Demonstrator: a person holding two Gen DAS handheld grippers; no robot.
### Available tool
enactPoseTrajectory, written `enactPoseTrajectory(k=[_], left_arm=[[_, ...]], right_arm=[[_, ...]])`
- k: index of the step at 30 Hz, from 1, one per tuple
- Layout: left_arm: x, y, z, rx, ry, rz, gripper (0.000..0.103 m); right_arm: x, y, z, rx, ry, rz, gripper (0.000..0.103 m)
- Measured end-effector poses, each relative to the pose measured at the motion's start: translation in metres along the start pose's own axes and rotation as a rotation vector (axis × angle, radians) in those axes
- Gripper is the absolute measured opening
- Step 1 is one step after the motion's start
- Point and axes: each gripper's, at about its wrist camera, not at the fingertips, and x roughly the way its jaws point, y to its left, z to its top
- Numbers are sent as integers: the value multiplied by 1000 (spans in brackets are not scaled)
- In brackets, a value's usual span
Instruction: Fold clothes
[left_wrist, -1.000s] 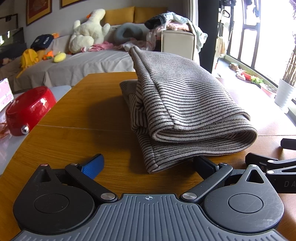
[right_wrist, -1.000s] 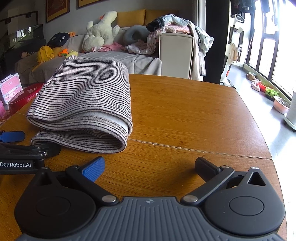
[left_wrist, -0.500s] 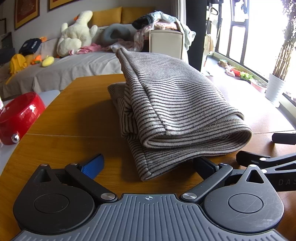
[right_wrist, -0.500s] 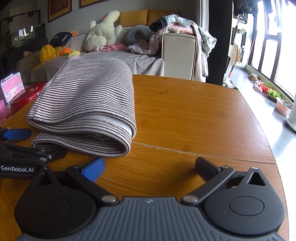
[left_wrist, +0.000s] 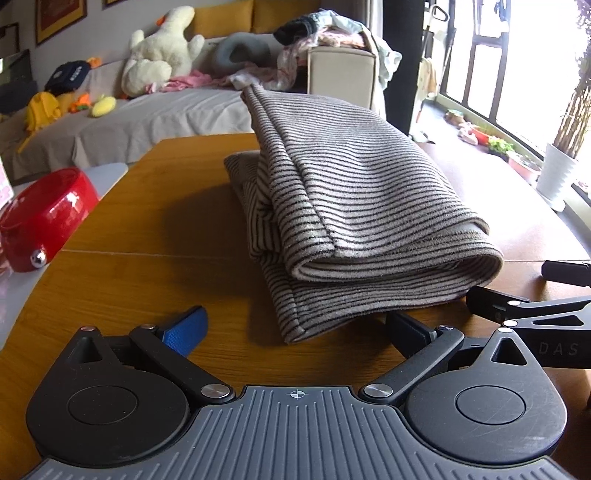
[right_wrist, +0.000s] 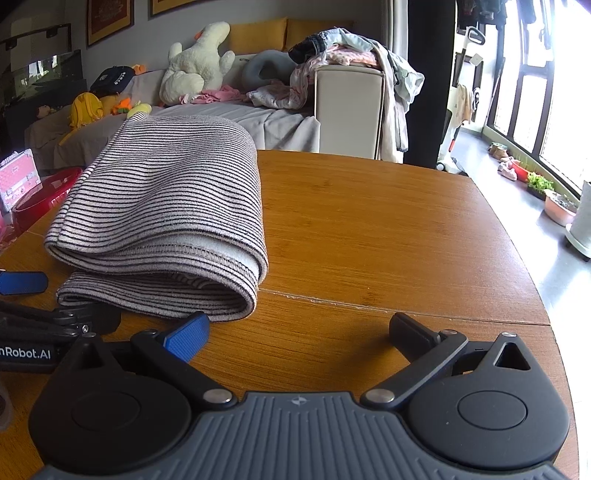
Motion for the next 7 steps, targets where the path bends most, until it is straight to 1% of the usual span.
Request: enactPoseTrajectory(k=[3,7], left_arm=[[0,0,0,-11,-2,14,103],[-2,6,0,-35,-13,-1,103]], right_arm=[[1,0,-1,5,0,-5,103],[2,1,-1,12,-1,-14,103]])
